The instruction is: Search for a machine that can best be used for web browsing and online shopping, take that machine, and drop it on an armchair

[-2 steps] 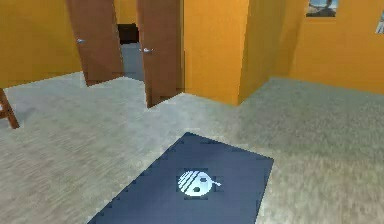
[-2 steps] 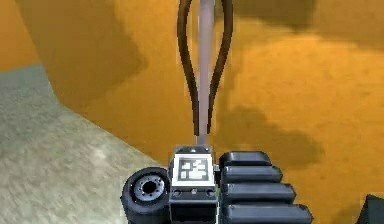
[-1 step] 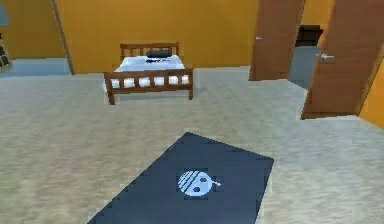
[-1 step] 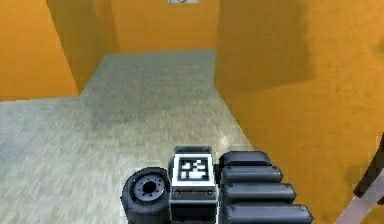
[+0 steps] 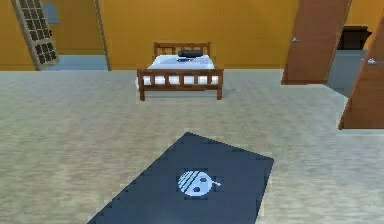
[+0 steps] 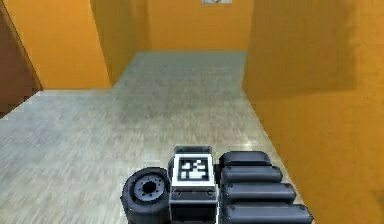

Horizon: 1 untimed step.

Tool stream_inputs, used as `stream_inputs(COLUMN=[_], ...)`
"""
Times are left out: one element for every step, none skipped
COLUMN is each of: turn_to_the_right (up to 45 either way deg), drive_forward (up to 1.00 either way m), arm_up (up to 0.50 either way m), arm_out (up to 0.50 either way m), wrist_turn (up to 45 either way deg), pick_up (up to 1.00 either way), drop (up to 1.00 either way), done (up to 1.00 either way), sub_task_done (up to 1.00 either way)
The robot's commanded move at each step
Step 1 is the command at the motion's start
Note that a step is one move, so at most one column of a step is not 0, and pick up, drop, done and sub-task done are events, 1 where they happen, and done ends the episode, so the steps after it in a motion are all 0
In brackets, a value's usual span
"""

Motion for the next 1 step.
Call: stream_inputs(turn_to_the_right=[0.0], drive_forward=[0.15], arm_up=[0.00], arm_out=[0.00], wrist_turn=[0.0], pick_up=[0.00], drop=[0.00], done=[0.00], sub_task_done=[0.00])
